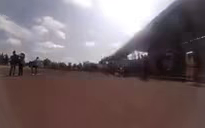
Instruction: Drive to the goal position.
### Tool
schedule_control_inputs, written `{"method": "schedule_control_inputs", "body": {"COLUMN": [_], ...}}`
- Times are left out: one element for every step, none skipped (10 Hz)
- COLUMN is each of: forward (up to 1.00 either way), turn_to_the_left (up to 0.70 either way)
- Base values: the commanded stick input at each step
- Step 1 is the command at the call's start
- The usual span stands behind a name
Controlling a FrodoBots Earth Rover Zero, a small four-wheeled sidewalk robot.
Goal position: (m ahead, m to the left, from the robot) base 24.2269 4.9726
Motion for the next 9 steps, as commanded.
{"method": "schedule_control_inputs", "body": {"forward": [0.70, 0.70, 0.70, 0.70, 0.70, 0.70, 0.70, 0.70, 0.70], "turn_to_the_left": [0.00, 0.00, 0.00, 0.00, 0.00, 0.00, 0.00, 0.00, 0.00]}}
